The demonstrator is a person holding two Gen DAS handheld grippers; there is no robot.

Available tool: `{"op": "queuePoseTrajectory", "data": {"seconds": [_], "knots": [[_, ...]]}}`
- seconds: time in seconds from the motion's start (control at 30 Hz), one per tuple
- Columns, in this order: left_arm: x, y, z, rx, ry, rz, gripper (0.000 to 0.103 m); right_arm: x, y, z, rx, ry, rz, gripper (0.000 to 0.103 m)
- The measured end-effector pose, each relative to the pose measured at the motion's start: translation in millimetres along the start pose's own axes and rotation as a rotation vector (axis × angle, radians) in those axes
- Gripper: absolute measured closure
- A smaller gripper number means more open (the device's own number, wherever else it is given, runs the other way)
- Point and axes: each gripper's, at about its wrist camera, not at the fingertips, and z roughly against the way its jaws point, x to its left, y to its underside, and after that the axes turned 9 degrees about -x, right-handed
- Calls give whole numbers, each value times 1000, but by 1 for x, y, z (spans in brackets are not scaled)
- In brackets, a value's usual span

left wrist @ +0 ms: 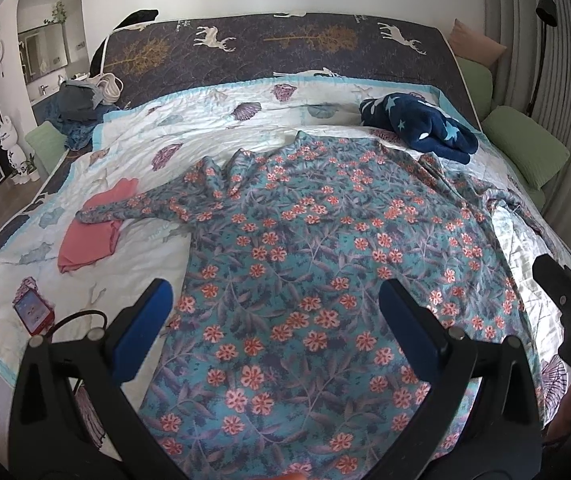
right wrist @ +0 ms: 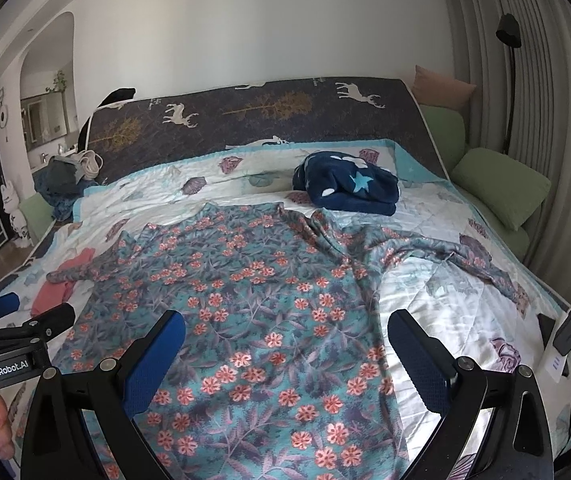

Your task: Fold small clothes

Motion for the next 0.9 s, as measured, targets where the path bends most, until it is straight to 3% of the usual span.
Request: {"op": "queuePoseTrajectory", "data": {"seconds": [0.6, 0.9], "knots": [[-1, 0, -2, 3, 16, 3, 1, -1, -1, -1, 1, 35, -11, 0], [12, 0, 4, -34, 8, 61, 1, -2, -4, 1, -13, 34, -28, 0]]}}
